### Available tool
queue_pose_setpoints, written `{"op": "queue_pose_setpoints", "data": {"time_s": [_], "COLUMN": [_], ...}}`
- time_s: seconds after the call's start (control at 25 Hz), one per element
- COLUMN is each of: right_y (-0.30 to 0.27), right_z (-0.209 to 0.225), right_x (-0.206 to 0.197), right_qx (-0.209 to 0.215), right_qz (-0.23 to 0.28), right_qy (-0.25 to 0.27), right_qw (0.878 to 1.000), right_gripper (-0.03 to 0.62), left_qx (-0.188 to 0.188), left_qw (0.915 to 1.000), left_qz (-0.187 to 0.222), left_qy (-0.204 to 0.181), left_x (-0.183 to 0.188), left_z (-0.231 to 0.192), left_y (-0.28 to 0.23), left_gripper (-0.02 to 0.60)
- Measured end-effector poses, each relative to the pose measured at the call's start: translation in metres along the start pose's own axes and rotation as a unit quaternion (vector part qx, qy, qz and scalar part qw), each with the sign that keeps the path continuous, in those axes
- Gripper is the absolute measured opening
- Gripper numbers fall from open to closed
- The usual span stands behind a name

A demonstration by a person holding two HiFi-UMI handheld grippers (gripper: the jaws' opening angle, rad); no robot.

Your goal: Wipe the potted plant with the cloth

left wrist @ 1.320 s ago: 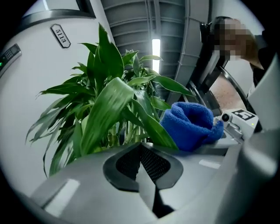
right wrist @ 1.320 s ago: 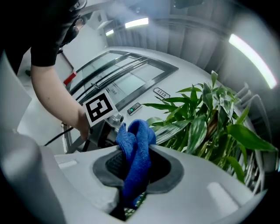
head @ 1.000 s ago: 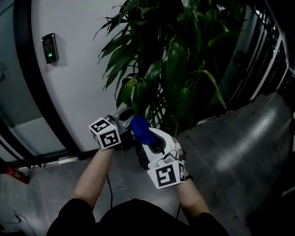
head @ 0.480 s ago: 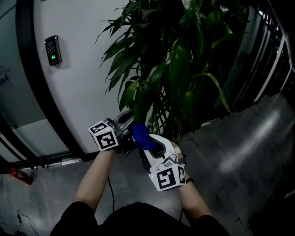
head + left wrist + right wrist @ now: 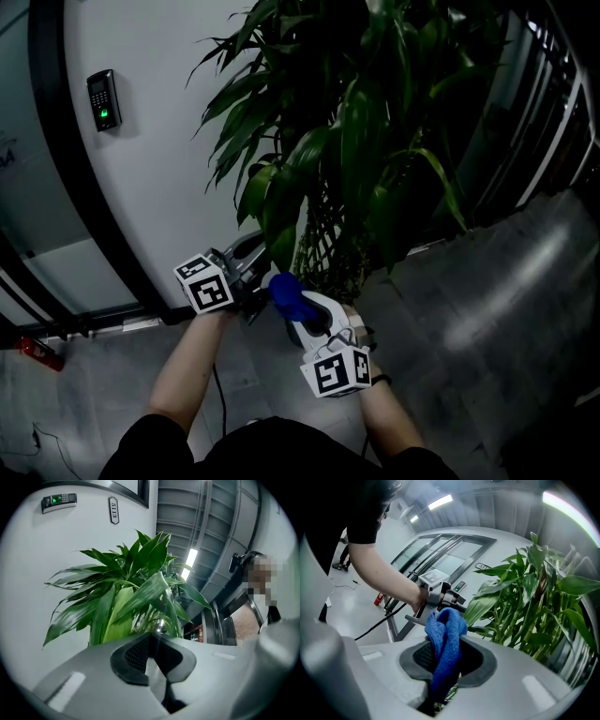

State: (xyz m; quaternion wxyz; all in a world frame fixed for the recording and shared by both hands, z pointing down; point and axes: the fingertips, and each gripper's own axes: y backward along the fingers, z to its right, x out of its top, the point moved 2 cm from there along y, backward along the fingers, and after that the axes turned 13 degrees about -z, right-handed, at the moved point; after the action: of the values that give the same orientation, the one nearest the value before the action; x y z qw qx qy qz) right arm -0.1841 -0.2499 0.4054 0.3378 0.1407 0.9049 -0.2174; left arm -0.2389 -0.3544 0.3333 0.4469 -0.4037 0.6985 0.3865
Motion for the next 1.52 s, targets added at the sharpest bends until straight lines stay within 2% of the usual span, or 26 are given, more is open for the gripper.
{"op": "queue_pose_setpoints", "data": {"time_s": [0.32, 0.48, 0.68, 0.84, 1.0, 1.24, 1.4, 1.52], "right_y": [0.008, 0.013, 0.012, 0.007, 0.001, 0.015, 0.032, 0.050], "right_z": [-0.023, -0.033, -0.035, -0.035, -0.045, -0.047, -0.038, -0.037], "right_x": [-0.025, -0.040, -0.072, -0.090, -0.098, -0.098, -0.100, -0.084], "right_qx": [0.031, 0.051, 0.067, 0.071, 0.074, 0.059, 0.018, -0.015], "right_qz": [-0.008, -0.005, 0.005, 0.005, 0.013, 0.013, -0.004, -0.005], "right_qy": [-0.018, -0.031, -0.087, -0.129, -0.149, -0.151, -0.174, -0.197], "right_qw": [0.999, 0.998, 0.994, 0.989, 0.986, 0.987, 0.985, 0.980], "right_gripper": [0.087, 0.087, 0.087, 0.087, 0.087, 0.087, 0.087, 0.087], "left_qx": [0.047, 0.087, 0.163, 0.211, 0.244, 0.268, 0.250, 0.239], "left_qw": [0.9987, 0.9957, 0.9855, 0.9758, 0.9676, 0.9575, 0.9638, 0.9670], "left_qz": [-0.017, -0.019, -0.025, -0.051, -0.066, -0.090, -0.067, -0.062], "left_qy": [0.015, 0.028, 0.039, 0.025, 0.001, -0.055, -0.062, -0.065], "left_x": [-0.029, -0.051, -0.087, -0.109, -0.116, -0.116, -0.118, -0.110], "left_z": [0.002, 0.002, 0.001, 0.010, 0.027, 0.045, 0.048, 0.057], "left_y": [0.024, 0.048, 0.086, 0.107, 0.126, 0.149, 0.172, 0.193], "left_gripper": [0.006, 0.006, 0.006, 0.006, 0.006, 0.006, 0.006, 0.006]}}
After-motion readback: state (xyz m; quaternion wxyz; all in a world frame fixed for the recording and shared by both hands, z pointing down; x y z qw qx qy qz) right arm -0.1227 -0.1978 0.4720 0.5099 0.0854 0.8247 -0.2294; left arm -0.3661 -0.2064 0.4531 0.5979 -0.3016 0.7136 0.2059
